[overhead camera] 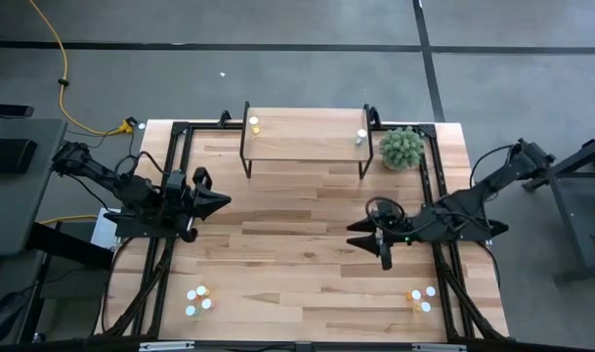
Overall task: Pick and place medicine bottles onto shelf by color
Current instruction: Put the top blue pill bottle aligned with the other blue pill bottle on the shelf
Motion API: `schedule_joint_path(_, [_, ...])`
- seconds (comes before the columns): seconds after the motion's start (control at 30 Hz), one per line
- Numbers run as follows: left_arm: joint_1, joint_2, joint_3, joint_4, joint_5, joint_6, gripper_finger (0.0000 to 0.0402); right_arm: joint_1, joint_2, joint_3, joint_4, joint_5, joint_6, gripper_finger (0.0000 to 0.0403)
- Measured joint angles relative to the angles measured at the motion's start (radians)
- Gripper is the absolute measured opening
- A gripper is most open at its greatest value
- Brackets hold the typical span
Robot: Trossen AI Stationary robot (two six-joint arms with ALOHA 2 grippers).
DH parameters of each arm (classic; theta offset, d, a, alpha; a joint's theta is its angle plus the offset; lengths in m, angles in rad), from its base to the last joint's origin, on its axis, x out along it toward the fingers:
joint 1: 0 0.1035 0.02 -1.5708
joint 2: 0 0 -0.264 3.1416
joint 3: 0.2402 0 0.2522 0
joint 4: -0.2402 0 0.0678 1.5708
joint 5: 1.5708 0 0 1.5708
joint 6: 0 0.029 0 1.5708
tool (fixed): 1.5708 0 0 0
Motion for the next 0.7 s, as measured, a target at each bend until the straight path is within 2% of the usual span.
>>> schedule_joint_path(0.23, [0.000,0.000,0.001,-0.008,-0.052,0.050,0.0043,0.000,0.000,0.000,0.016,-0.023,-0.052,0.0184])
schedule_joint_path(0.33, [0.000,0.000,0.056,-0.132,-0.115,0.042,0.0076,0.000,0.001,0.000,0.016,-0.024,-0.028,0.0184])
schedule_joint_path(0.47, [0.035,0.022,0.216,-0.518,-0.200,-0.090,0.0139,0.000,0.001,0.000,0.013,-0.024,-0.019,0.0184])
schedule_joint_path(0.53, [0.076,0.052,0.307,-0.761,-0.203,-0.204,0.0171,0.000,0.001,0.000,0.013,-0.024,-0.019,0.0184])
schedule_joint_path(0.6, [0.134,0.090,0.389,-1.021,-0.157,-0.337,0.0198,0.000,0.001,0.000,0.013,-0.024,-0.016,0.0184])
schedule_joint_path(0.7, [0.248,0.156,0.475,-1.357,-0.032,-0.495,0.0225,0.000,0.001,0.000,0.013,-0.024,-0.016,0.0184])
